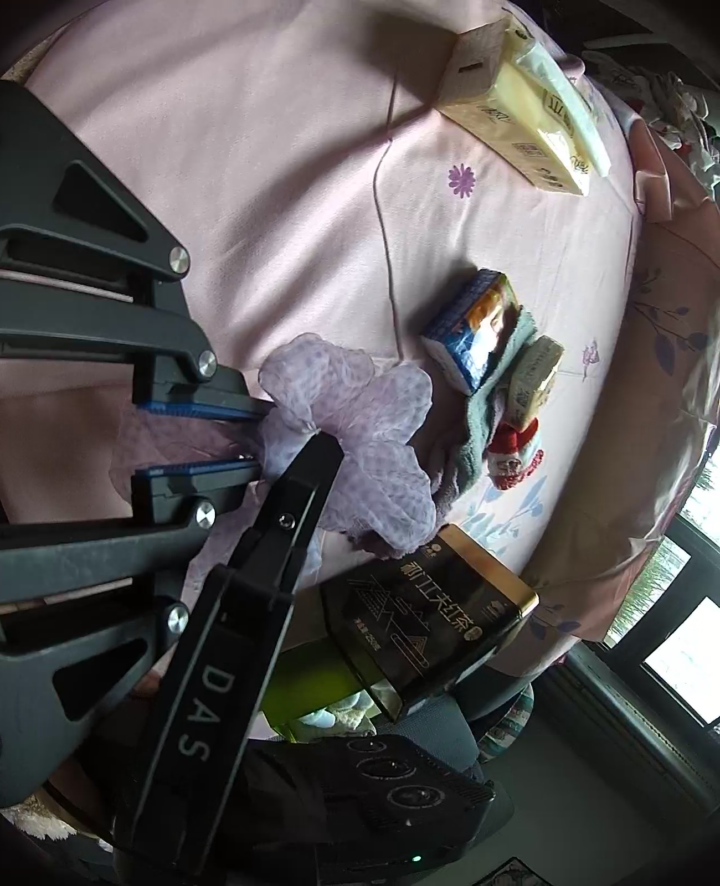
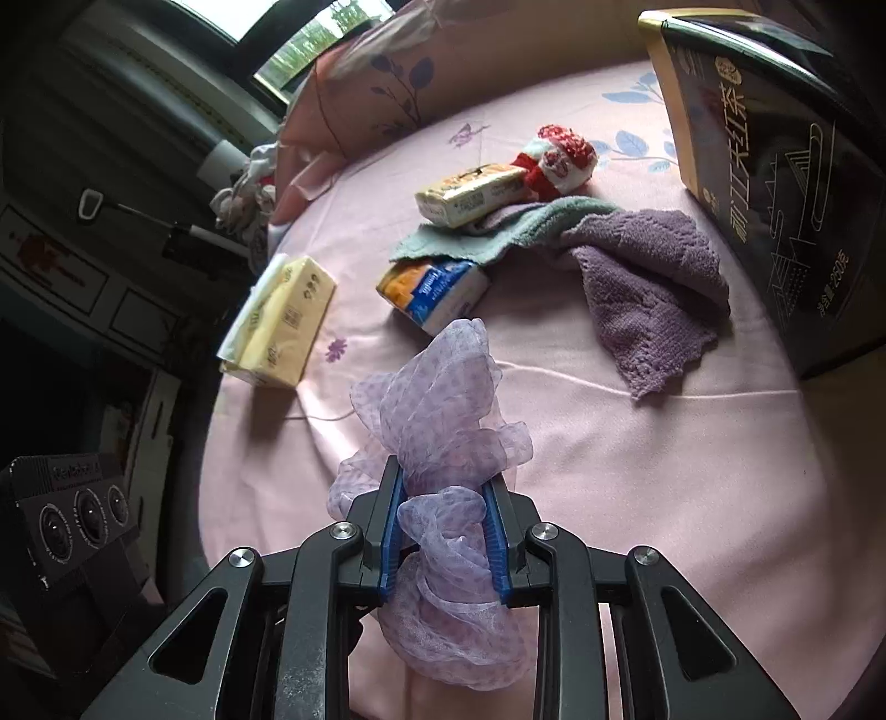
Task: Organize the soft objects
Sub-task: 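Lift the bath puff with the right gripper and carry it over the box, then lower the bath puff into the box and open the right gripper, then move the right tool back toward the blue Tempo tissue pack, then grasp the blue Tempo tissue pack with the right gripper and lift it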
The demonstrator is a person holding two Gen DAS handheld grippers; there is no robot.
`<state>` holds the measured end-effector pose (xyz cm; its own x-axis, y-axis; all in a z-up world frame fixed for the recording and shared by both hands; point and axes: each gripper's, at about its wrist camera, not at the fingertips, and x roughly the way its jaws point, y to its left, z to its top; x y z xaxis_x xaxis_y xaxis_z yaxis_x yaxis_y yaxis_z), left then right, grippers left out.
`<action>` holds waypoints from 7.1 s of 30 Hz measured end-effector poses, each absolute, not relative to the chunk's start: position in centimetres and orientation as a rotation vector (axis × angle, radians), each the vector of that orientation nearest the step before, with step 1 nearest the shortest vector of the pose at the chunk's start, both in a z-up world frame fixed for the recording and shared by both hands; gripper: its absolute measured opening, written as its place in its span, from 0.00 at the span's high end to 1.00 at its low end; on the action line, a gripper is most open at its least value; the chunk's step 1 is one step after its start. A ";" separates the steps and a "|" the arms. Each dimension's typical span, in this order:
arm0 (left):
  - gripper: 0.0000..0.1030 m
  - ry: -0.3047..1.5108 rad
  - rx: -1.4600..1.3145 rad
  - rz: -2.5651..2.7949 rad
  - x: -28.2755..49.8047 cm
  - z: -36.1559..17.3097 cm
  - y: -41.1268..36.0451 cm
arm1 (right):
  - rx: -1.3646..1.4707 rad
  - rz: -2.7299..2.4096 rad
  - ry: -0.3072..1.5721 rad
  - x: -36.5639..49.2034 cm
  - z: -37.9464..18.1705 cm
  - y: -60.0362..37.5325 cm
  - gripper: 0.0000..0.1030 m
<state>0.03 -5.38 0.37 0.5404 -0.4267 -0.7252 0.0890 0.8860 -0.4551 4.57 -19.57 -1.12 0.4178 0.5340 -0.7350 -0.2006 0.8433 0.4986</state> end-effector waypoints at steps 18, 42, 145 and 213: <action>0.89 0.704 -0.281 -0.335 -2.7 9.9 -6.9 | 0.379 0.564 0.748 1.1 8.3 -20.8 0.72; 0.90 0.464 -0.204 -0.505 -2.6 20.2 -15.0 | 0.331 0.492 0.433 -0.9 18.9 -29.2 0.72; 0.02 0.782 -0.261 -0.136 1.1 9.5 -4.1 | 0.198 0.126 0.531 2.5 14.1 -28.6 0.01; 0.02 0.864 -0.374 0.106 -2.1 2.1 5.1 | -0.157 0.358 1.122 4.5 -3.5 -14.0 0.15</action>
<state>-2.08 5.07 2.12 0.6487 -0.0594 -0.7587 -0.2406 0.9298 -0.2785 4.48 -13.95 -3.54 0.3845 0.2014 -0.9009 -0.3580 0.9321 0.0556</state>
